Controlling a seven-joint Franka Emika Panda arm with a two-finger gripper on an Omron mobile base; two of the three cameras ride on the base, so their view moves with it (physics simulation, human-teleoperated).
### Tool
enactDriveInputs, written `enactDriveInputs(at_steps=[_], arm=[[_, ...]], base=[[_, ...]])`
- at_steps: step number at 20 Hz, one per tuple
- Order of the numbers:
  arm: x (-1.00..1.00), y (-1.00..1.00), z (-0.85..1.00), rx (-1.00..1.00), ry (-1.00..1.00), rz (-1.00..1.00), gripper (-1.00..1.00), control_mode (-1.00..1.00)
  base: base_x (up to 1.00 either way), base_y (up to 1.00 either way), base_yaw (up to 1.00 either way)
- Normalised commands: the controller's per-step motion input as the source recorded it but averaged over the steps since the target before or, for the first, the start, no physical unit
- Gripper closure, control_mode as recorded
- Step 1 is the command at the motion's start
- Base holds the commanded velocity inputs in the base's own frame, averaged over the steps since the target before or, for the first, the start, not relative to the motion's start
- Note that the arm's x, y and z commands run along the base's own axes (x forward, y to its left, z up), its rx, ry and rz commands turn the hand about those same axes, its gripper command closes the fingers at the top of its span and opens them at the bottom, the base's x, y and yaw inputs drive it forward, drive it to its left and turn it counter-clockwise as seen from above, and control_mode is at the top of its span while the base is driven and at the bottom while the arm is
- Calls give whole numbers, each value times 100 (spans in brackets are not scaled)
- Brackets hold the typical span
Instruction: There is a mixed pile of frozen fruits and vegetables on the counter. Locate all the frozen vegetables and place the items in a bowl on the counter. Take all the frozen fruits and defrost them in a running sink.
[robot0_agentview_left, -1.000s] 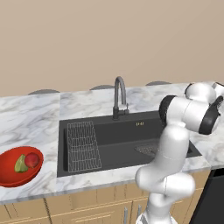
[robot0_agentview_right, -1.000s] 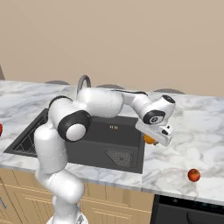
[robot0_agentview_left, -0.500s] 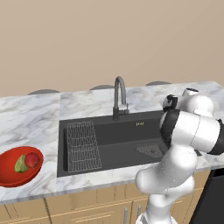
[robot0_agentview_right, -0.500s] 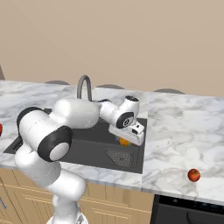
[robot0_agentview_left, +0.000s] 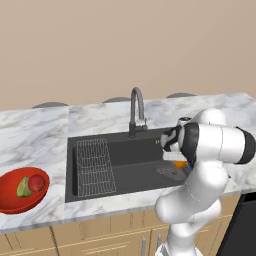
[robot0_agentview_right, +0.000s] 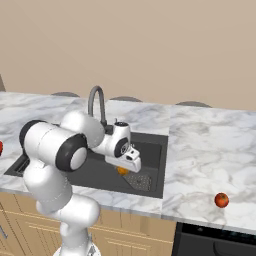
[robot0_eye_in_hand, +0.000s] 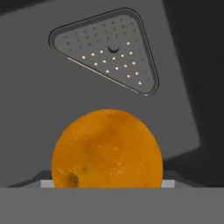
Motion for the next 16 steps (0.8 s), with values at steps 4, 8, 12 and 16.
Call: enactDriveInputs(at_steps=[4,8,12,16], arm=[[62,52,-54,0,11,11,100,-100],[64,37,-49,0,10,15,100,-100],[63,14,-30,1,9,20,100,-100],[38,13,-20,1,1,17,100,-100]], base=[[0,0,0],[0,0,0],[0,0,0],[0,0,0]])
